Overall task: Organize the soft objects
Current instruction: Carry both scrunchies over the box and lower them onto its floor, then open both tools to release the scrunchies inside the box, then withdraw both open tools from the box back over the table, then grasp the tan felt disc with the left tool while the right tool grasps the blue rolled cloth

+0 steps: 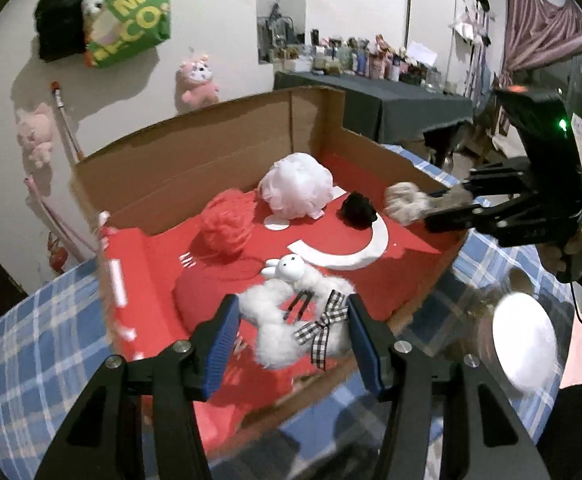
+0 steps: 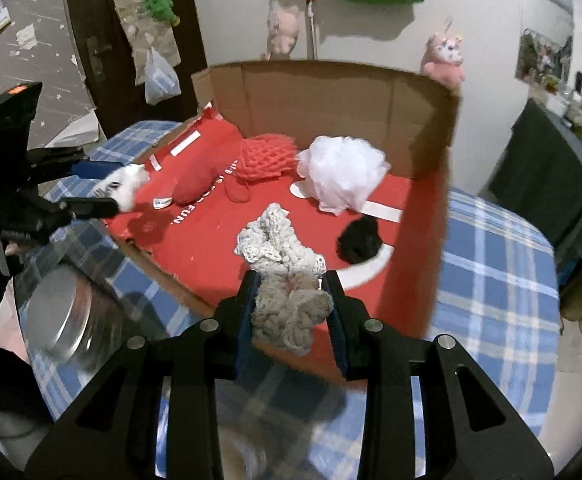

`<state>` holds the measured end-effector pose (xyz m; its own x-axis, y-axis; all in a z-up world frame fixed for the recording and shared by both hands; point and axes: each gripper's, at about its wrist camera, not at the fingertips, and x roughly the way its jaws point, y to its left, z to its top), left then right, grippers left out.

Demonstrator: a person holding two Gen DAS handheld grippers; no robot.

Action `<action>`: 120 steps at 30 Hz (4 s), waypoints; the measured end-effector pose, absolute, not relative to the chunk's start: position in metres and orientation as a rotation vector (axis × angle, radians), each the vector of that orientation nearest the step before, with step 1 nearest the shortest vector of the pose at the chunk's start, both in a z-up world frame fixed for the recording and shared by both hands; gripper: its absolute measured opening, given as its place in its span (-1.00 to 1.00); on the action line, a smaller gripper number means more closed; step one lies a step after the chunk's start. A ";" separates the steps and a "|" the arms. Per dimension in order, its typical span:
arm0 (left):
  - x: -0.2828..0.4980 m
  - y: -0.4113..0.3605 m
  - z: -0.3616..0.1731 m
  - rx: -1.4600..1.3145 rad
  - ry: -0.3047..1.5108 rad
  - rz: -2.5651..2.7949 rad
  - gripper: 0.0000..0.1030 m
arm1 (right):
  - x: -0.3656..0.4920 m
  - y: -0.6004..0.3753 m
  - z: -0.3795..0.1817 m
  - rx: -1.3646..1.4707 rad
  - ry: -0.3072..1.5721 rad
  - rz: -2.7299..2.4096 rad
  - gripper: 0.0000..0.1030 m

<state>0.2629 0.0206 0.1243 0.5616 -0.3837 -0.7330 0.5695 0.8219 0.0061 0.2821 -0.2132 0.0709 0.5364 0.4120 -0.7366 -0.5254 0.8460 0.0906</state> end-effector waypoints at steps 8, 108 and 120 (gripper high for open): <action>0.311 -0.010 0.102 0.321 0.915 -0.546 0.09 | 0.338 -0.173 0.053 -0.199 0.953 0.551 -0.40; 0.060 0.056 0.077 -0.003 0.622 -0.232 1.00 | 0.083 -0.211 0.038 -0.060 0.658 0.252 0.76; 0.068 0.097 0.039 -0.036 0.741 -0.113 1.00 | 0.096 -0.204 -0.005 -0.071 0.784 0.285 0.76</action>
